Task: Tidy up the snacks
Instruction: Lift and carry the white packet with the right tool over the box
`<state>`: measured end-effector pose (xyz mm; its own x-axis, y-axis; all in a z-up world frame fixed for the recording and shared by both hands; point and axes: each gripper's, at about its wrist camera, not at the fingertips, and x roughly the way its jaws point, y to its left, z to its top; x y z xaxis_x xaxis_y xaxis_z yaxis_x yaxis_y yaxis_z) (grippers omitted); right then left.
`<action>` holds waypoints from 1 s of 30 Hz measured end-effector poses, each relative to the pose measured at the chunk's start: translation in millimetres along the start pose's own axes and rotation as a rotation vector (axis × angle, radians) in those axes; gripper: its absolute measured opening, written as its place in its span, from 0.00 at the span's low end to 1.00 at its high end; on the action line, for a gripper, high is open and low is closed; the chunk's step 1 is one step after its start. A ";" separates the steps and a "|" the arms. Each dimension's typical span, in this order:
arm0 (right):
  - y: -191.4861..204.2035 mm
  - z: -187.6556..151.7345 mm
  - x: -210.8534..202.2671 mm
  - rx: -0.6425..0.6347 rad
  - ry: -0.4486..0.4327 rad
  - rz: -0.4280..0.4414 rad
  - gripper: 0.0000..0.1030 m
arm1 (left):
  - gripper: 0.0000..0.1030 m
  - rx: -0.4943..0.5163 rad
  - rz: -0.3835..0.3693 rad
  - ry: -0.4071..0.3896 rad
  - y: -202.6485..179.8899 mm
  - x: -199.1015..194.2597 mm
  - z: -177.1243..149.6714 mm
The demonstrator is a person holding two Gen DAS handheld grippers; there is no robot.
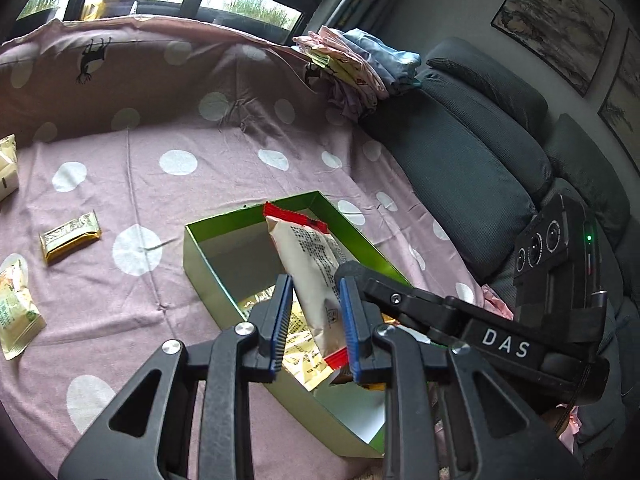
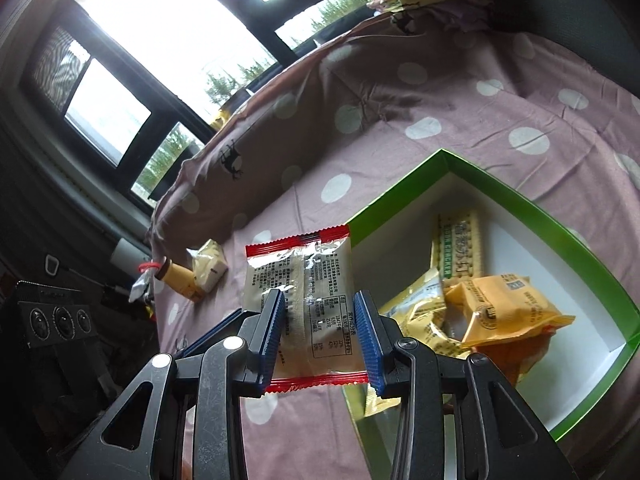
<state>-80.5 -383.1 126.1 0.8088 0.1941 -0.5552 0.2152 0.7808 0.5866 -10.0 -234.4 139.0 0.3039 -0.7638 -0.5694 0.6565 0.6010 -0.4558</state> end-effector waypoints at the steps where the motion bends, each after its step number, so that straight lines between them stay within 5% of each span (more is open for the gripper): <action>1: -3.8 0.2 -0.8 0.007 -0.003 -0.006 0.38 | 0.21 -0.001 -0.007 0.008 -1.0 4.5 0.3; 30: -68.9 2.0 16.0 0.129 0.080 -0.212 0.38 | 0.21 -0.139 -0.105 0.258 3.6 82.3 -10.6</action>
<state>-81.4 -435.0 78.0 0.6933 0.0841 -0.7157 0.4481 0.7275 0.5195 10.2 -292.7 83.2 0.0423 -0.7490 -0.6613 0.5691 0.5621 -0.6002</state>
